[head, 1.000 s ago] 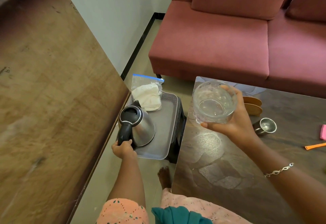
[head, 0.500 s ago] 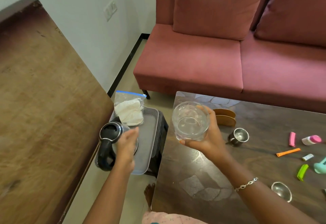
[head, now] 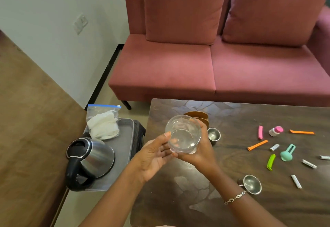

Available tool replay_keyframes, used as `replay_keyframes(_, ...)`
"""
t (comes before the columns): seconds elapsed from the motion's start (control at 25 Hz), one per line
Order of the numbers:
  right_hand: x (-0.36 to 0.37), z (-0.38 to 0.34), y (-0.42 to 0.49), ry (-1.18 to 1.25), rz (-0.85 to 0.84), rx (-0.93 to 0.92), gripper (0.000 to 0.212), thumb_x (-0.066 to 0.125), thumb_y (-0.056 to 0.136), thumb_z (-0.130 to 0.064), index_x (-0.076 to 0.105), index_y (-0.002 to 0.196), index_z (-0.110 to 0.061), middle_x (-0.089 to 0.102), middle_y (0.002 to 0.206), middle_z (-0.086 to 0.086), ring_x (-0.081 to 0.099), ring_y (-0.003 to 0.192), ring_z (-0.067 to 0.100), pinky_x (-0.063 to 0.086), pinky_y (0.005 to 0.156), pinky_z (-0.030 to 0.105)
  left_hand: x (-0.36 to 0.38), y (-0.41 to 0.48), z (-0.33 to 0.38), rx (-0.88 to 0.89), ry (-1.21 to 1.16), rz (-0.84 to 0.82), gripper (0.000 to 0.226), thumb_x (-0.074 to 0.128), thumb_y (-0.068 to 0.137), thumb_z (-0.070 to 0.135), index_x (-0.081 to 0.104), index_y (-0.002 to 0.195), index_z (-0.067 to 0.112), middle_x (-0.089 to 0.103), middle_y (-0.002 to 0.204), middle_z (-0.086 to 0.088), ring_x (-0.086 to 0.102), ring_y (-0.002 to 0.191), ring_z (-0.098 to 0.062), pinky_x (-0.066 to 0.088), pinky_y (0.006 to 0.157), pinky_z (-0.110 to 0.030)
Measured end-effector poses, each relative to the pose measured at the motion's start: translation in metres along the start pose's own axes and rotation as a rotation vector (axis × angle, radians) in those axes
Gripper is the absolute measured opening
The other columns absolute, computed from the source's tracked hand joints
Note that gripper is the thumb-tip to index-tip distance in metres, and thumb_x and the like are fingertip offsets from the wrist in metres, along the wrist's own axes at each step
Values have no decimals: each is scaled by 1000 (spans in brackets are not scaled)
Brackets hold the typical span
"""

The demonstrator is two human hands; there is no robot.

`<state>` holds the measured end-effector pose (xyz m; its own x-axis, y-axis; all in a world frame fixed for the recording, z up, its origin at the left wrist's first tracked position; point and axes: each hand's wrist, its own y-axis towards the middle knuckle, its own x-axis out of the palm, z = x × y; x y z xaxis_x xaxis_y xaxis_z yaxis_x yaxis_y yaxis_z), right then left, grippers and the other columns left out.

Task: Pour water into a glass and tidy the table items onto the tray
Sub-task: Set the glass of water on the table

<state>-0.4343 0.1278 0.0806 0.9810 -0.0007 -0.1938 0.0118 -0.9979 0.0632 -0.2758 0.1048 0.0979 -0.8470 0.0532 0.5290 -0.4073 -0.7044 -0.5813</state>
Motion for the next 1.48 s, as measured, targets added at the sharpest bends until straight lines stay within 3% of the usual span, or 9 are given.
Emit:
replay_keyframes(0.24, -47, 1, -10, -59, 14, 16, 88, 80, 57, -37, 27, 127, -33, 45, 129, -9, 45, 119, -3, 38, 94, 8, 37, 22, -19, -6, 75, 16, 46, 74, 60, 31, 63, 100, 10, 68, 96, -12, 64, 89, -20, 56, 76, -29)
replay_keyframes(0.44, -93, 1, -2, -453, -29, -7, 94, 78, 64, -37, 23, 138, -21, 33, 139, -6, 31, 126, 0, 26, 101, 3, 65, 53, -36, -56, 147, 18, 43, 72, 67, 31, 61, 103, 10, 70, 91, -7, 67, 82, -15, 54, 79, -29)
replay_keyframes(0.6, -123, 5, 11, -835, -173, 42, 100, 73, 71, -37, 11, 146, -16, 23, 147, -1, 27, 133, 18, 37, 103, 29, 88, 79, -47, -101, 160, -28, 31, 72, 70, 26, 63, 97, 12, 72, 88, -6, 64, 92, -21, 47, 94, -37)
replay_keyframes(0.76, -151, 22, 24, -926, -185, 116, 98, 71, 71, -38, 12, 146, -16, 26, 145, 1, 32, 128, 22, 44, 92, 32, 102, 116, -56, -131, 266, -84, 58, 81, 58, 41, 61, 106, 13, 67, 108, -9, 60, 107, -24, 42, 103, -41)
replay_keyframes(0.84, -166, 38, 33, -925, -148, 152, 97, 71, 69, -39, 16, 145, -15, 29, 143, 2, 35, 126, 25, 46, 90, 36, 106, 138, -53, -131, 482, -189, 86, 77, 55, 57, 52, 124, 12, 60, 125, -8, 53, 119, -21, 37, 104, -38)
replay_keyframes(0.92, -180, 56, 46, -936, -117, 185, 97, 72, 67, -39, 20, 144, -14, 31, 142, 4, 36, 126, 28, 47, 89, 40, 113, 163, -49, -70, 865, -216, 94, 68, 70, 54, 26, 143, 12, 37, 147, -8, 34, 135, -20, 29, 109, -36)
replay_keyframes(1.04, -202, 89, 70, -998, -87, 240, 95, 74, 66, -34, 23, 143, -12, 32, 141, 8, 35, 126, 32, 47, 90, 41, 124, 204, -41, 205, 1640, -116, 107, 66, 71, 55, 3, 147, 13, 4, 157, -6, 2, 145, -22, 9, 119, -43)
replay_keyframes(1.12, -217, 112, 87, -1033, -65, 284, 93, 75, 67, -31, 25, 142, -10, 33, 141, 9, 35, 126, 33, 46, 89, 40, 128, 228, -34, 334, 1941, -93, 108, 59, 73, 62, -1, 146, 10, -5, 157, -11, -8, 144, -25, -1, 118, -46)
replay_keyframes(1.48, -238, 202, 143, -976, 60, 408, 85, 78, 65, -23, 33, 134, -2, 40, 129, 19, 44, 113, 41, 47, 81, 45, 107, 278, -31, 400, 2307, -68, 96, 43, 84, 61, -6, 145, 5, -11, 155, -17, -14, 143, -30, -4, 118, -45)
